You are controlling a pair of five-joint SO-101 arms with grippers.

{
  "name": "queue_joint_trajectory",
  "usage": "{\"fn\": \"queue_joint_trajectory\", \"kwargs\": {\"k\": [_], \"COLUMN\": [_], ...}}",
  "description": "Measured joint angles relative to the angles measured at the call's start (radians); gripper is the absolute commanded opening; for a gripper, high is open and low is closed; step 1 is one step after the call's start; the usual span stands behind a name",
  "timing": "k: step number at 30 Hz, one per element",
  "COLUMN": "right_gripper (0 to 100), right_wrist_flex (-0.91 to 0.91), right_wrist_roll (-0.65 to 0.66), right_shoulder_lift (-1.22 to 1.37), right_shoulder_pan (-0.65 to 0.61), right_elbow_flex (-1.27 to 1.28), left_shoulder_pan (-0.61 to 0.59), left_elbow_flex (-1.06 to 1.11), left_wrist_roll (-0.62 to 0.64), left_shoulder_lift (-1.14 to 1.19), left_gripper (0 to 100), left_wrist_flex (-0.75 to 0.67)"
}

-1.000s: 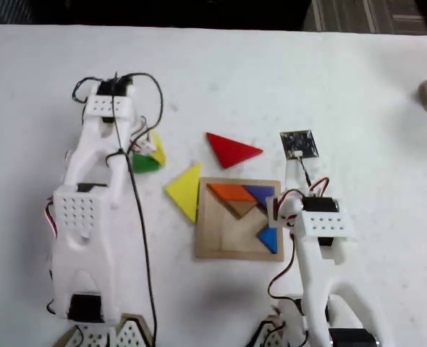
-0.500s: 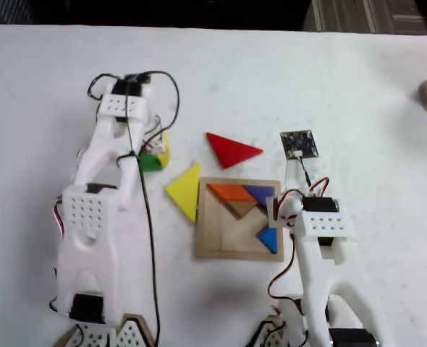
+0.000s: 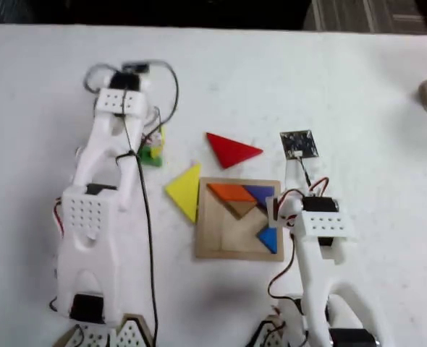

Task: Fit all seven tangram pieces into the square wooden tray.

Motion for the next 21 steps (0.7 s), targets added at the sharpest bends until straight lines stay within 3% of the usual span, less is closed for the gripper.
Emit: {"fn": "queue_joint_trajectory", "kwargs": {"k": [11, 13, 17, 21], "right_gripper": [1.7, 1.7, 1.7, 1.7], "right_wrist_flex": [0.000, 0.000, 0.000, 0.000], "right_wrist_roll": [0.000, 0.000, 0.000, 0.000], "right_shoulder_lift": [0.000, 0.000, 0.000, 0.000], "right_shoulder_pan": [0.000, 0.000, 0.000, 0.000], "right_elbow_flex": [0.000, 0.000, 0.000, 0.000], "left_shoulder_pan": [0.043, 0.043, 0.017, -0.029], "left_elbow_flex": [-0.028, -0.028, -0.028, -0.028], "left_wrist_roll": [0.000, 0.000, -0.032, -0.034], "left_shoulder_lift": [0.023, 0.023, 0.023, 0.023], "left_gripper": [10, 17, 40, 39], "left_wrist_flex": [0.038, 0.038, 0.038, 0.058]}}
